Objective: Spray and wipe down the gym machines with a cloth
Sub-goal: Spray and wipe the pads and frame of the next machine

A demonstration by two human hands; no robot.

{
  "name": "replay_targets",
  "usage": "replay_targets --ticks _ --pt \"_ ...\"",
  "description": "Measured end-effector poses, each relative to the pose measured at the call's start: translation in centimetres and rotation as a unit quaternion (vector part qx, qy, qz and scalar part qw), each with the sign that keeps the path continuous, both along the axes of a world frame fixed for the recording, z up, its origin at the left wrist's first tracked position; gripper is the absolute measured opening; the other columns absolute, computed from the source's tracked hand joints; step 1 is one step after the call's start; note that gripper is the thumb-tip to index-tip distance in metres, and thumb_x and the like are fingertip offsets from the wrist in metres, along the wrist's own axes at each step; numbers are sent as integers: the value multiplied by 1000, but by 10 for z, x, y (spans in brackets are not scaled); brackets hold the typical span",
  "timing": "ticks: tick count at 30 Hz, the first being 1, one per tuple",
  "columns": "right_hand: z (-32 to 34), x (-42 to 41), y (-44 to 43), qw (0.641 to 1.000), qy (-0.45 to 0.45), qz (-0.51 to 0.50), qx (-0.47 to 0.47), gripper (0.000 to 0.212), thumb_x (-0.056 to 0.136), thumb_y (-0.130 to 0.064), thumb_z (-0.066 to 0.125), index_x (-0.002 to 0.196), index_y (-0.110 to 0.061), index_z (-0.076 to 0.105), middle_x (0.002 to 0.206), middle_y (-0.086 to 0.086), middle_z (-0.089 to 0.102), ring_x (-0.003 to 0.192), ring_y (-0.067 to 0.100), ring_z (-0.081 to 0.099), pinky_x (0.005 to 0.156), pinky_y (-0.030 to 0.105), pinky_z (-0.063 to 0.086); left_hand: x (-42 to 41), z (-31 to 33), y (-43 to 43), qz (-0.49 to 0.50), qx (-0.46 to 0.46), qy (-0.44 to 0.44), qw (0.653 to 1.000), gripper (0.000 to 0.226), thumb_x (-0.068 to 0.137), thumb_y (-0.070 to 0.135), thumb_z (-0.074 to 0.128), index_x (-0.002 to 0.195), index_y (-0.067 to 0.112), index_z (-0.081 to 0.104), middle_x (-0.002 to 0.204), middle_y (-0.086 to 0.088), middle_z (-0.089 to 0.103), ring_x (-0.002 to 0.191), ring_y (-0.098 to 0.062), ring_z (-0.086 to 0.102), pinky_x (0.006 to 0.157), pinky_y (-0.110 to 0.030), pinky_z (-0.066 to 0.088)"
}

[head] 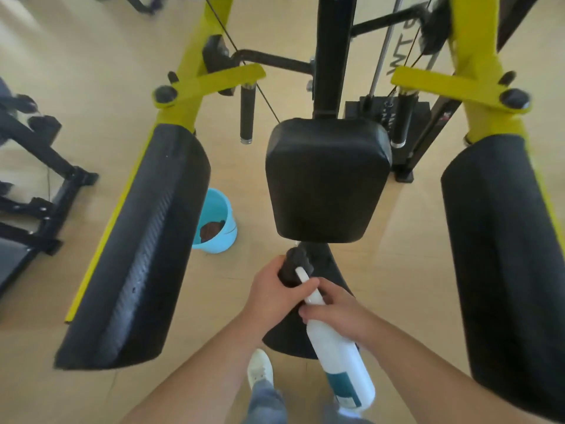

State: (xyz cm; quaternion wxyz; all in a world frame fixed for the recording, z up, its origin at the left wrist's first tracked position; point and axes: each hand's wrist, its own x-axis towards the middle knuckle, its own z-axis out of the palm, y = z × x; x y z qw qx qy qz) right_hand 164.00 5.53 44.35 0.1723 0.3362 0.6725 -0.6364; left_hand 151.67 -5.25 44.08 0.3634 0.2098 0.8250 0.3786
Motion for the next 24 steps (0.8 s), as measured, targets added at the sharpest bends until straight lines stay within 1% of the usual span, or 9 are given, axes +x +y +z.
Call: replay_targets --ticks 2,4,7,10,13,16,18,22,24 --pt "15 0 4 1000 21 12 -3 34 94 -29 69 121 -40 53 106 -11 66 96 10 65 79 22 54 1 17 2 9 14 8 1000 34 76 44 86 100 39 62 92 19 71 87 3 66 74 -17 54" --pt "26 1 5 999 29 36 28 34 94 -32 67 122 -42 52 107 -14 64 99 8 63 87 27 54 3 31 0 21 15 -1 1000 36 76 43 86 101 39 60 94 18 70 88 2 66 78 -22 57" --pt "43 1 4 994 45 58 84 34 92 -36 68 122 -42 54 106 -17 65 100 7 63 93 34 56 7 53 -8 44 21 -48 998 45 77 45 85 112 42 57 107 18 68 100 0 65 87 -27 56" --pt "63 -4 2 985 74 79 135 40 88 -37 72 125 -40 57 104 -19 66 97 3 63 88 29 55 5 73 -19 95 56 -73 991 35 91 53 68 122 40 56 121 10 66 114 -8 62 99 -33 53" --pt "82 -15 -3 978 76 101 169 48 85 -43 73 131 -42 56 104 -21 64 95 4 63 86 28 55 0 93 -31 149 61 -83 983 47 97 65 49 135 36 53 129 5 61 121 -15 58 108 -42 49" --pt "100 -28 -11 971 73 111 199 51 87 -46 71 133 -45 51 105 -22 62 92 4 62 76 20 50 -13 111 -38 198 102 -78 972 21 107 47 43 113 38 60 114 9 64 107 -5 59 99 -31 45" --pt "111 -37 -16 970 72 108 204 51 88 -46 70 133 -47 48 105 -20 62 92 6 63 75 22 50 -23 123 -41 233 143 -80 959 22 110 35 41 103 35 62 108 11 66 100 1 60 90 -25 42" --pt "125 -48 -24 972 77 88 206 48 87 -44 70 130 -49 47 105 -13 64 91 11 65 82 33 58 -32 136 -49 268 190 -105 939 29 108 23 45 94 34 68 100 10 72 97 -7 66 84 -24 48" --pt "130 -49 -27 973 76 85 202 47 88 -43 69 127 -50 46 104 -15 62 91 12 65 83 34 59 -31 142 -57 251 188 -97 945 31 105 14 45 95 27 71 93 6 72 91 -11 64 80 -25 48"
